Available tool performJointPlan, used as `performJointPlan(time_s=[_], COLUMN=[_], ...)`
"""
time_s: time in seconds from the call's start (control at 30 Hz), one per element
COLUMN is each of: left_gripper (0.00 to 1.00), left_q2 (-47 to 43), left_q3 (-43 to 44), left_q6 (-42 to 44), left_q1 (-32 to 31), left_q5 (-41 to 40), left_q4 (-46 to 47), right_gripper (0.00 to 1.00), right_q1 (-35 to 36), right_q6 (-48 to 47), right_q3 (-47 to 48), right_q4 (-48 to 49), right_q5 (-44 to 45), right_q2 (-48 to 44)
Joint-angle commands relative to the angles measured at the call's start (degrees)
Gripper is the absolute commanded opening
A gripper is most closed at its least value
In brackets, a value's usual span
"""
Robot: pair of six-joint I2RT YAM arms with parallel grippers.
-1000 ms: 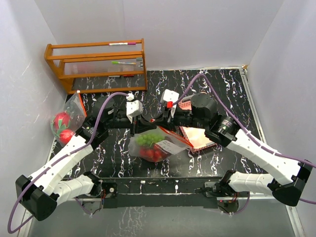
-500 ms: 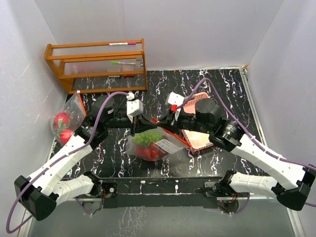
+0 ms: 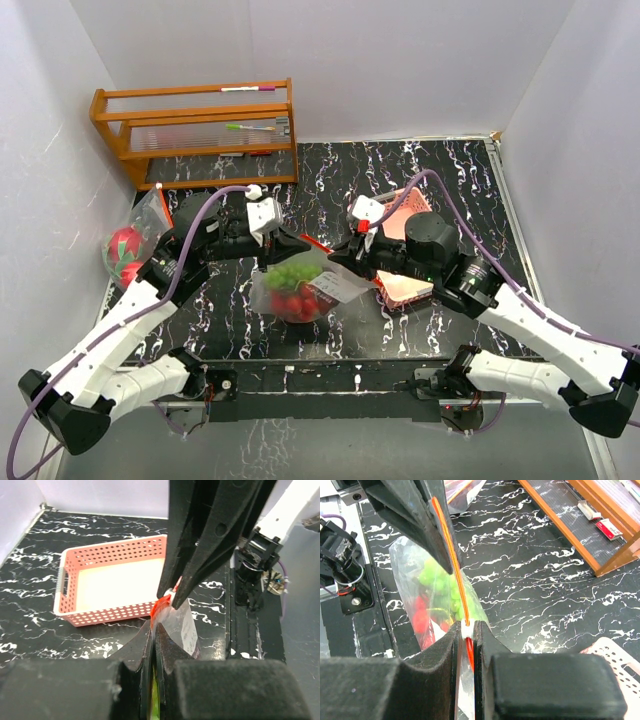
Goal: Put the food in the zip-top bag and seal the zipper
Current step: Zip the zipper food storage bag at the center of the board.
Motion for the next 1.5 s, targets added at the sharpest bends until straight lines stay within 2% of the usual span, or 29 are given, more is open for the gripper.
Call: performJointPlan(time_s=[0.0, 0.33, 0.63, 0.9, 1.47], left_gripper=[0.0, 0.0, 0.0, 0.0, 0.0], left_q2=[-3.1, -4.7, -3.7, -2.8, 0.0], left_q3=[4.8, 5.1, 7.3, 8.7, 9.4], left_q6=[1.4, 1.2, 0.9, 1.4, -0.8], left_q1=[0.4, 0.4, 0.4, 0.4, 0.4], left_q5=[-8.3, -25.8, -28.0, -35.1, -39.7], left_q4=[2.2, 6.4, 6.1, 7.2, 7.7], right_gripper=[0.09, 0.09, 0.09, 0.09, 0.09], right_q1=[-0.6, -0.7, -0.8, -0.7, -0.8], right_q6=[1.5, 5.5, 7.6, 10.6, 12.3], right_q3=[-2.1, -8.1, -11.4, -14.6, -15.4], right_q4=[-1.0, 0.1, 0.0, -0.2, -1.3], right_q5=[2.9, 5.5, 7.2, 7.5, 7.1], right_q2=[-1.7, -7.1, -11.8, -14.8, -14.1])
